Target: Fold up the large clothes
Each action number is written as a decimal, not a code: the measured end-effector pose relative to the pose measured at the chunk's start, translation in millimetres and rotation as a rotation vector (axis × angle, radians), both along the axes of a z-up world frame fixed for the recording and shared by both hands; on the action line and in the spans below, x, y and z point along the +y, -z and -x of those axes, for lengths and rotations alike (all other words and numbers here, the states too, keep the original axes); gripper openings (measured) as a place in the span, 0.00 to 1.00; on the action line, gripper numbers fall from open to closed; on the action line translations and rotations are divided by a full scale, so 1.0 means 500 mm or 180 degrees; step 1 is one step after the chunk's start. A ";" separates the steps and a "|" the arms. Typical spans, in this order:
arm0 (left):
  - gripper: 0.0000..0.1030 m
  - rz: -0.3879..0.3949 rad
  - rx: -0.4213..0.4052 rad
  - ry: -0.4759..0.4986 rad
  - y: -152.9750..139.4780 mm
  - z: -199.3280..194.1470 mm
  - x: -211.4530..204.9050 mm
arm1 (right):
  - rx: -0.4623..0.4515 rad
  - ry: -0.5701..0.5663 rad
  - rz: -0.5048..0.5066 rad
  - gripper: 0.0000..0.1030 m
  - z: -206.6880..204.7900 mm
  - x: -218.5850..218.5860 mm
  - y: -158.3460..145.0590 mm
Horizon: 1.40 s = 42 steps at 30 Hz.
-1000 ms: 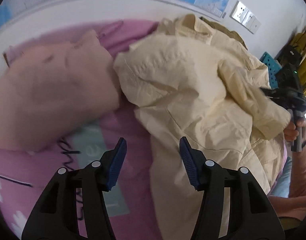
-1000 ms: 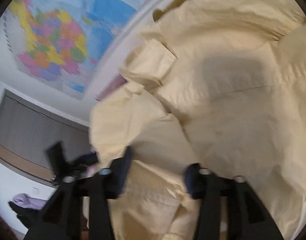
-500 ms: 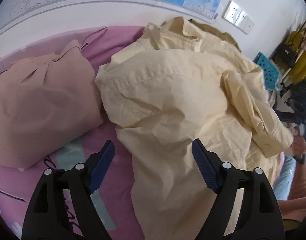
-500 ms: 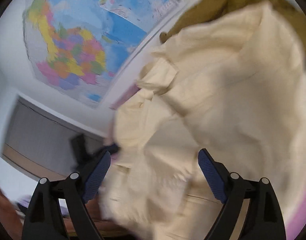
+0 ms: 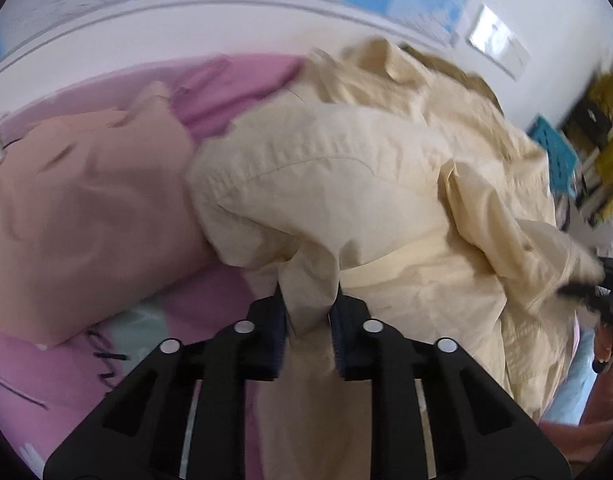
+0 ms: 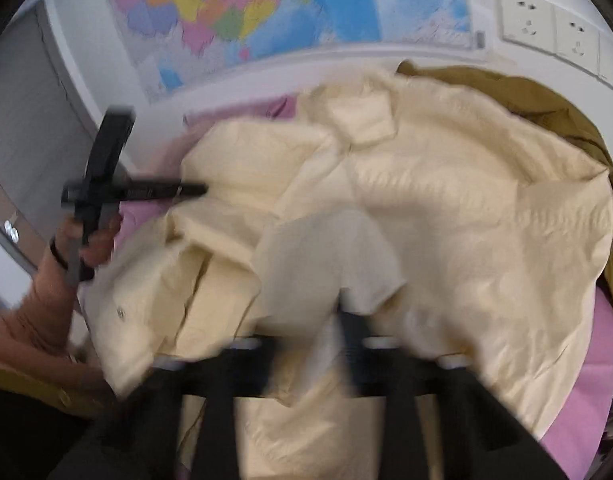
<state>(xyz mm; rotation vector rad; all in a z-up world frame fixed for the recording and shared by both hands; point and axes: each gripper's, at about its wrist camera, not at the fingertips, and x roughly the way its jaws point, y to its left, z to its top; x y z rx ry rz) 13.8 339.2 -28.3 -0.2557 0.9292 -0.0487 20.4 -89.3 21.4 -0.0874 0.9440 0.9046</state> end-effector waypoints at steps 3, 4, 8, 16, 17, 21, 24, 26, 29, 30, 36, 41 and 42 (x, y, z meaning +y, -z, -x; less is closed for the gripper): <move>0.20 0.0000 -0.0031 -0.0065 -0.007 0.018 0.030 | 0.0135 0.0285 -0.0613 0.05 -0.078 -0.062 -0.049; 0.23 -0.0058 -0.0014 -0.0105 -0.006 0.023 0.035 | 0.0197 0.0400 -0.0827 0.05 -0.113 -0.085 -0.061; 0.50 -0.0288 0.0022 -0.0182 -0.003 0.025 0.021 | 0.0717 0.0853 -0.1084 0.12 -0.249 -0.133 -0.015; 0.62 -0.0633 -0.0220 -0.0055 -0.053 0.031 -0.018 | 0.0624 0.1038 -0.0687 0.85 -0.251 -0.138 0.063; 0.63 -0.0620 -0.0238 -0.0007 -0.057 0.026 -0.023 | 0.0531 0.0987 -0.0650 0.87 -0.238 -0.133 0.056; 0.60 -0.0681 -0.0091 0.0065 -0.029 -0.015 -0.043 | 0.0342 0.0845 -0.0091 0.15 -0.227 -0.075 0.076; 0.59 -0.0767 -0.0002 -0.0054 0.001 -0.043 -0.038 | 0.0235 0.0922 -0.0162 0.09 -0.237 -0.077 0.064; 0.68 -0.0759 0.0081 -0.0154 0.020 -0.053 -0.029 | 0.0235 0.1045 -0.0131 0.18 -0.253 -0.085 0.068; 0.67 -0.0564 0.0055 -0.0250 0.012 -0.024 -0.009 | 0.0375 0.1140 0.0048 0.42 -0.261 -0.096 0.088; 0.70 -0.0531 -0.0035 -0.0249 0.003 0.001 -0.003 | 0.0314 0.1040 -0.0096 0.50 -0.234 -0.113 0.072; 0.93 -0.0185 -0.0476 -0.0004 -0.036 0.181 0.037 | -0.0216 0.1046 -0.0283 0.86 -0.063 -0.243 0.013; 0.95 0.0332 -0.0497 0.0308 0.003 0.268 0.022 | 0.0210 0.1178 -0.0309 0.90 0.007 -0.334 0.093; 0.95 0.0385 -0.0479 0.0338 0.016 0.282 0.017 | 0.0387 0.1140 -0.0416 0.90 0.020 -0.344 0.123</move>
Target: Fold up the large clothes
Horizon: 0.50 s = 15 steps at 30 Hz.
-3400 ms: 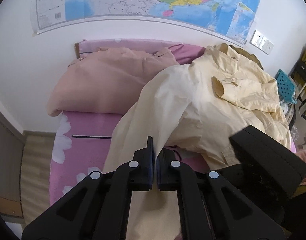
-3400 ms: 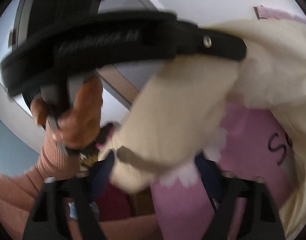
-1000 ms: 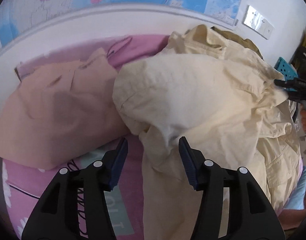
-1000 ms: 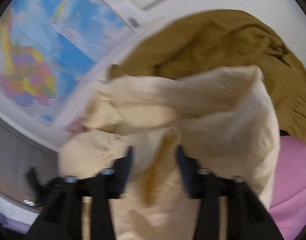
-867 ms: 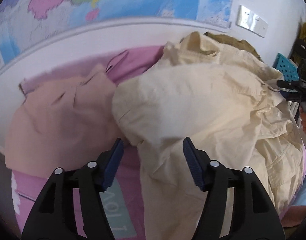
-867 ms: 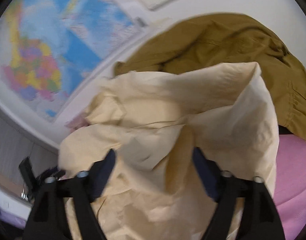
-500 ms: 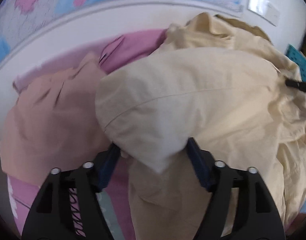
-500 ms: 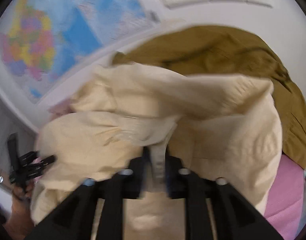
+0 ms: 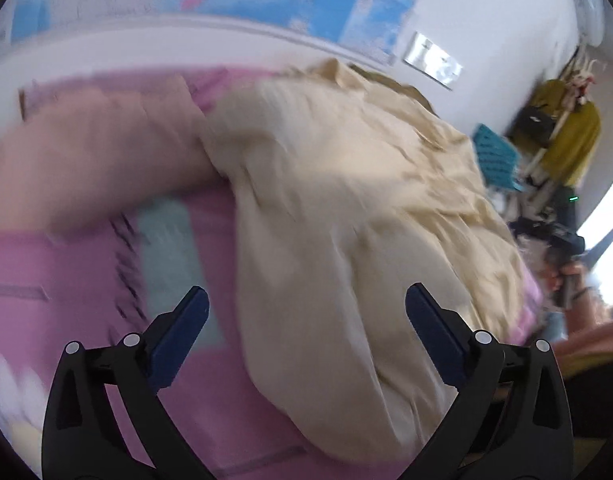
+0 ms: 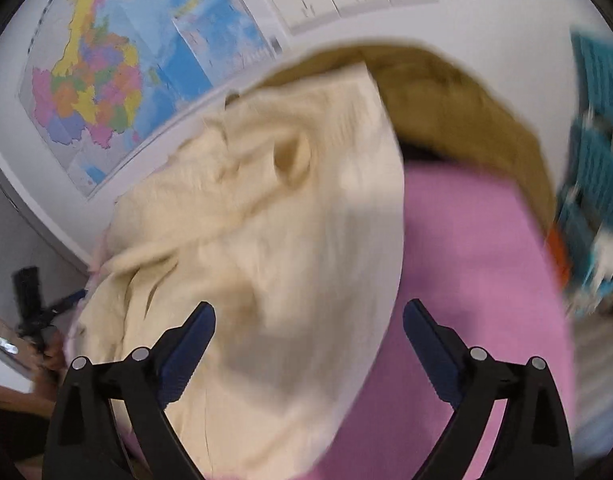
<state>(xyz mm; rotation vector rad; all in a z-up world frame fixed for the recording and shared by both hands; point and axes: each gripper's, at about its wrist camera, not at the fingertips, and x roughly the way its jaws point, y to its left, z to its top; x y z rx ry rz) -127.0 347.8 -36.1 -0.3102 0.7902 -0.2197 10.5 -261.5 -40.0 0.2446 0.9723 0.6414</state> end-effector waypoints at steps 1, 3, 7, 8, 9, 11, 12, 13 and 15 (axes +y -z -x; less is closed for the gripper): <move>0.95 0.0018 0.0005 0.0007 0.010 0.009 -0.003 | 0.0126 -0.0044 -0.0099 0.90 0.011 -0.003 0.023; 0.95 0.0086 0.0091 0.0072 0.035 0.021 -0.021 | 0.0220 -0.0130 -0.0177 0.91 0.036 0.004 0.053; 0.92 -0.0152 0.0286 0.0062 0.081 -0.006 -0.082 | 0.0171 -0.0221 -0.0317 0.54 0.063 0.033 0.070; 0.77 -0.0106 0.0344 0.0047 0.089 -0.015 -0.086 | 0.0202 -0.0275 -0.0374 0.33 0.064 0.041 0.070; 0.55 0.0002 0.0378 0.0019 0.092 -0.020 -0.085 | 0.0220 -0.0236 -0.0465 0.15 0.063 0.044 0.068; 0.28 0.0169 0.0352 -0.0046 0.080 -0.014 -0.076 | 0.0199 -0.0210 -0.0520 0.10 0.074 0.044 0.048; 0.19 0.0235 0.0302 -0.0094 0.066 -0.003 -0.069 | 0.0146 -0.0197 -0.0597 0.08 0.088 0.036 0.026; 0.16 0.0311 0.0267 -0.0101 0.053 0.008 -0.064 | 0.0089 -0.0197 -0.0679 0.06 0.102 0.026 0.004; 0.13 0.0456 0.0039 -0.0123 0.006 0.049 -0.049 | -0.0093 -0.0272 -0.0801 0.05 0.136 0.008 -0.050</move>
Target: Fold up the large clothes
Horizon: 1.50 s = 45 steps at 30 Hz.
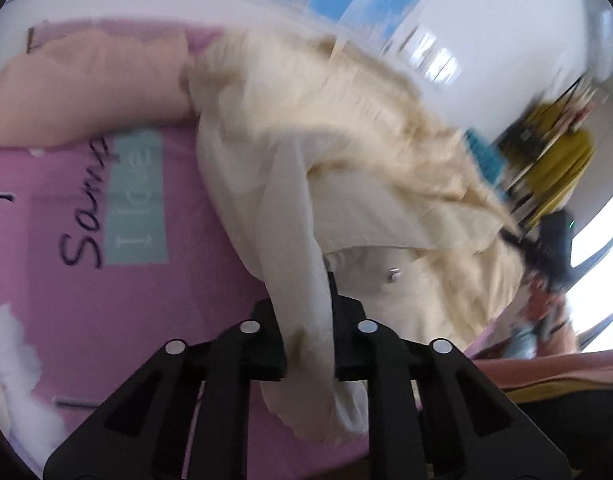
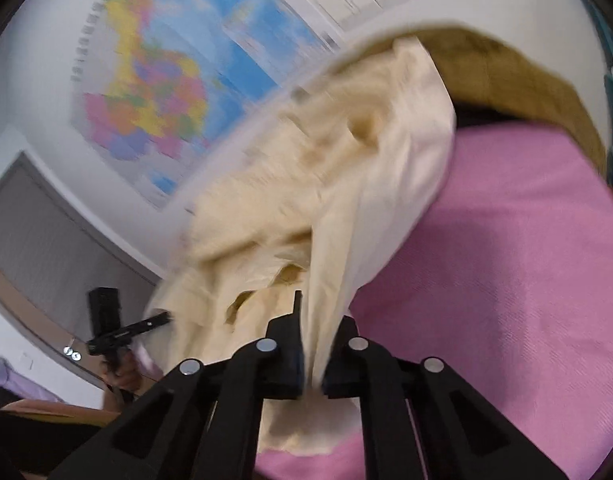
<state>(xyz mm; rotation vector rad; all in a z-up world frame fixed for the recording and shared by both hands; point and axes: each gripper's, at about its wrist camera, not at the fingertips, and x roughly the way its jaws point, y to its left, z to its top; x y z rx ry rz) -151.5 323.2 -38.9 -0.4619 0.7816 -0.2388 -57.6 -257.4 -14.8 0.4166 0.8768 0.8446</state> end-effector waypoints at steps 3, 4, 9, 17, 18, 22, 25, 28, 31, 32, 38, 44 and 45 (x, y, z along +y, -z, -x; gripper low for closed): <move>0.12 0.0142 -0.0196 -0.0013 -0.054 0.060 0.016 | -0.0344 -0.0149 -0.0002 0.05 0.069 -0.011 -0.075; 0.13 0.0208 -0.0232 -0.0006 -0.062 0.079 0.023 | -0.0395 -0.0184 0.0041 0.05 0.084 -0.014 -0.087; 0.40 -0.0577 0.0324 -0.0281 -0.006 0.089 0.013 | -0.0054 -0.0181 0.0844 0.44 0.089 -0.002 -0.029; 0.80 -0.0892 -0.0476 -0.0304 -0.115 0.097 -0.008 | -0.0212 0.0542 0.1256 0.65 0.040 -0.063 -0.060; 0.80 -0.0903 -0.0531 -0.0194 -0.126 0.083 -0.024 | -0.0271 0.0502 0.1179 0.66 0.038 -0.055 -0.065; 0.79 -0.1114 -0.0592 0.0529 -0.129 -0.021 -0.159 | -0.0450 0.0360 0.1114 0.74 0.014 0.004 -0.071; 0.79 -0.1453 -0.0545 0.1032 -0.103 -0.098 -0.278 | -0.0429 0.0189 0.1133 0.74 -0.010 0.056 -0.058; 0.79 -0.1665 -0.0433 0.1332 -0.068 -0.160 -0.349 | -0.0397 0.0100 0.1099 0.75 -0.024 0.085 -0.049; 0.79 -0.2001 -0.0207 0.1493 -0.024 -0.226 -0.411 | -0.0340 0.0125 0.1067 0.75 -0.037 0.087 -0.036; 0.79 -0.2097 -0.0062 0.1533 -0.003 -0.254 -0.431 | -0.0302 0.0140 0.1018 0.76 -0.043 0.084 -0.033; 0.11 -0.2204 0.0267 0.1534 0.034 -0.313 -0.437 | -0.0253 0.0074 0.0961 0.78 -0.055 0.092 -0.021; 0.02 -0.1559 -0.0048 0.1046 -0.047 -0.315 -0.343 | -0.0373 -0.0167 0.1067 0.78 -0.059 0.144 -0.020; 0.02 -0.1397 -0.0100 0.0937 -0.067 -0.312 -0.316 | -0.0431 -0.0258 0.1120 0.78 -0.057 0.163 -0.021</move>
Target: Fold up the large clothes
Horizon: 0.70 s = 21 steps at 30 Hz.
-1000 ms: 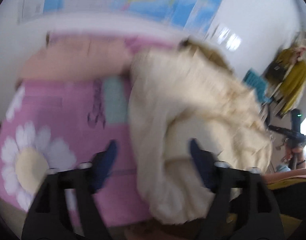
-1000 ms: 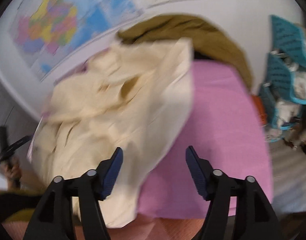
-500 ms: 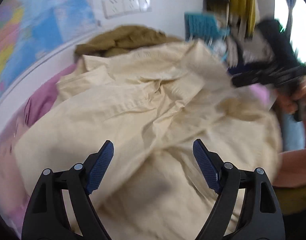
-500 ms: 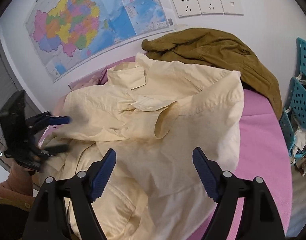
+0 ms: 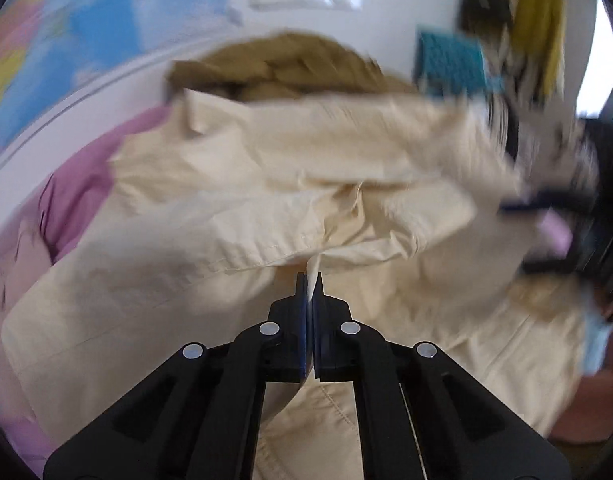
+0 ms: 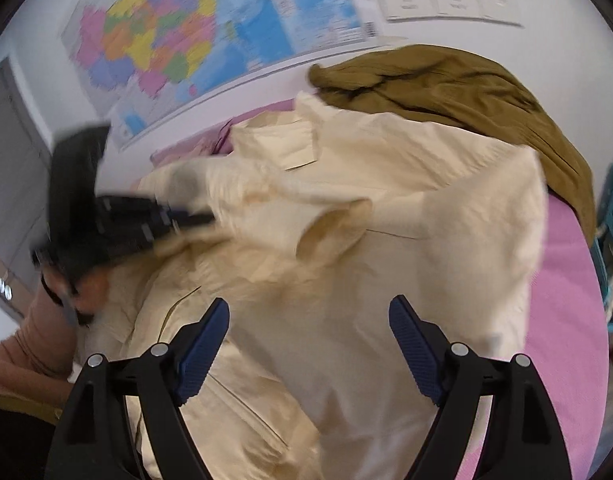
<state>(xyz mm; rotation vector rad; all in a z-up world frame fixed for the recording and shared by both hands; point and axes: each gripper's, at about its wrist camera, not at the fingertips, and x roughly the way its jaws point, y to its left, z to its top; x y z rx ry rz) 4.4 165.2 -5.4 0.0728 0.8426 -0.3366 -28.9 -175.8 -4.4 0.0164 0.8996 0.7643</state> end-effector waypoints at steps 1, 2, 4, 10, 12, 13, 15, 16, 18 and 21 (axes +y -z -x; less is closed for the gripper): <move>0.02 0.0138 -0.0086 -0.0108 -0.023 0.004 0.028 | -0.0047 -0.0085 0.0068 0.78 0.001 0.019 -0.001; 0.02 0.0232 -0.0165 -0.0206 -0.042 0.012 0.053 | -0.0084 -0.0138 0.0128 0.78 0.001 0.033 -0.001; 0.02 0.0421 -0.0245 -0.0359 -0.070 0.014 0.094 | -0.0160 -0.0294 0.0268 0.78 0.003 0.079 0.000; 0.03 0.0897 -0.0635 -0.0922 -0.147 0.097 0.258 | -0.0309 -0.0525 0.0602 0.80 0.004 0.150 0.010; 0.03 0.0955 -0.0739 -0.1082 -0.154 0.113 0.300 | -0.0357 -0.0596 0.0772 0.83 0.013 0.166 0.022; 0.03 0.0986 -0.0773 -0.1161 -0.156 0.131 0.320 | -0.0364 -0.0649 0.0832 0.83 0.017 0.175 0.029; 0.03 0.1037 -0.0788 -0.1338 -0.154 0.149 0.362 | -0.0440 -0.0742 0.1046 0.83 0.025 0.202 0.044; 0.03 0.1031 -0.0780 -0.1417 -0.148 0.158 0.377 | -0.0521 -0.0764 0.1197 0.83 0.028 0.220 0.054; 0.03 0.1053 -0.0733 -0.1533 -0.140 0.164 0.398 | -0.0623 -0.0796 0.1377 0.83 0.027 0.250 0.073; 0.03 0.1264 -0.0606 -0.1628 -0.121 0.162 0.433 | -0.0567 -0.0892 0.1375 0.39 0.008 0.278 0.095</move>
